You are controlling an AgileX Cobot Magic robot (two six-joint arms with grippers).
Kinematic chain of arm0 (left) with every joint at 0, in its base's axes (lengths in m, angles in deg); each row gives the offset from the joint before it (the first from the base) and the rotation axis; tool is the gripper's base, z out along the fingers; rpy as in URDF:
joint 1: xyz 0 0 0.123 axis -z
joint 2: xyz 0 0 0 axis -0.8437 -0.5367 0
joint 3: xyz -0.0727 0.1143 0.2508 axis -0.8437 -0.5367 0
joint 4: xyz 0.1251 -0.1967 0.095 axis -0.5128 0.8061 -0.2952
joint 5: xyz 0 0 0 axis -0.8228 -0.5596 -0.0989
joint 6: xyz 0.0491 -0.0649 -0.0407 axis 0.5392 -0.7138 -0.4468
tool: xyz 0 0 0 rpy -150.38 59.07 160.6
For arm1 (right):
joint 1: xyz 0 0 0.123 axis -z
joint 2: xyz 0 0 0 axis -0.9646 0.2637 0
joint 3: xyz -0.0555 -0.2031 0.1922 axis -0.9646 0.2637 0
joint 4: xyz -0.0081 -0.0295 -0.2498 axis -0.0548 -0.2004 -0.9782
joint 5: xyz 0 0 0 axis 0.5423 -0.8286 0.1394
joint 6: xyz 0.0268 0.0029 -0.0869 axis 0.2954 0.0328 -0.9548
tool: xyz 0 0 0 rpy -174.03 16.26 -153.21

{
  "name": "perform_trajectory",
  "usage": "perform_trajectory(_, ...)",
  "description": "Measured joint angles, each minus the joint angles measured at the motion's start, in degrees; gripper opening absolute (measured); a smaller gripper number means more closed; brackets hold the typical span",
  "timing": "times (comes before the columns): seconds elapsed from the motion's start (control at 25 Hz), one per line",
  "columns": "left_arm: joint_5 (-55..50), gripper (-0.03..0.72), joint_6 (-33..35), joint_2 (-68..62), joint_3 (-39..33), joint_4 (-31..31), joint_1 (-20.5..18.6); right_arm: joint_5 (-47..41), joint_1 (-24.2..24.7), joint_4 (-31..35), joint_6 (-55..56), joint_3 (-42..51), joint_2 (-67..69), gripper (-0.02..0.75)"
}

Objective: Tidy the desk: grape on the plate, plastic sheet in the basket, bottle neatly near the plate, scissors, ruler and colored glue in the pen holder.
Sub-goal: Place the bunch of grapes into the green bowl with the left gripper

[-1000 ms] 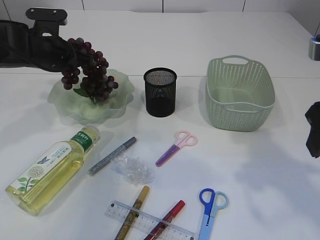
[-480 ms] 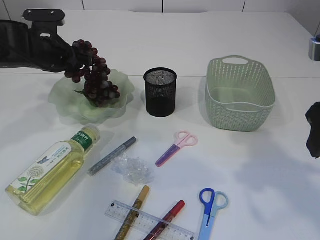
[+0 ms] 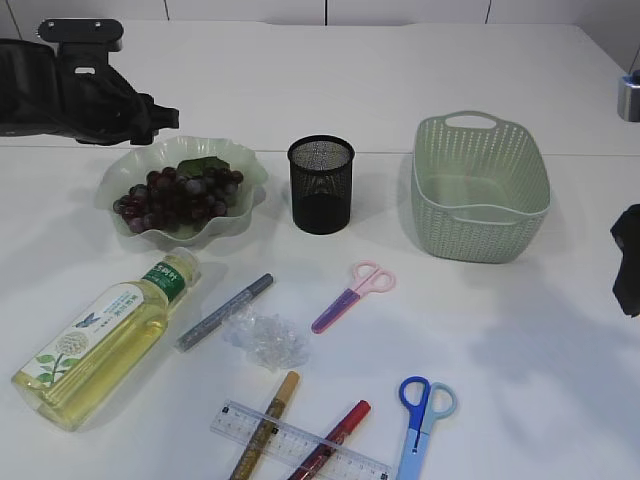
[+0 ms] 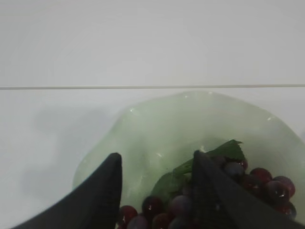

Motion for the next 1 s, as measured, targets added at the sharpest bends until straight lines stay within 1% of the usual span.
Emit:
perform_trajectory(0.24,-0.7,0.35,0.0,0.0,0.0,0.0,0.0,0.0,0.0,-0.1,0.0,0.0,0.0,0.583)
perform_trajectory(0.64,-7.5,0.349,1.1,1.0,0.0,-0.6,0.0,0.0,0.0,-1.3,0.0,0.0,0.0,0.583)
perform_trajectory(0.84,-11.5,0.34,1.5,4.4,0.0,-4.9,0.0,0.0,0.0,-1.4,0.0,0.0,0.0,0.583)
perform_trajectory(1.0,-19.6,0.307,1.6,6.7,-1.4,-11.1,0.0,0.0,0.0,-1.4,0.0,0.0,0.0,0.583)
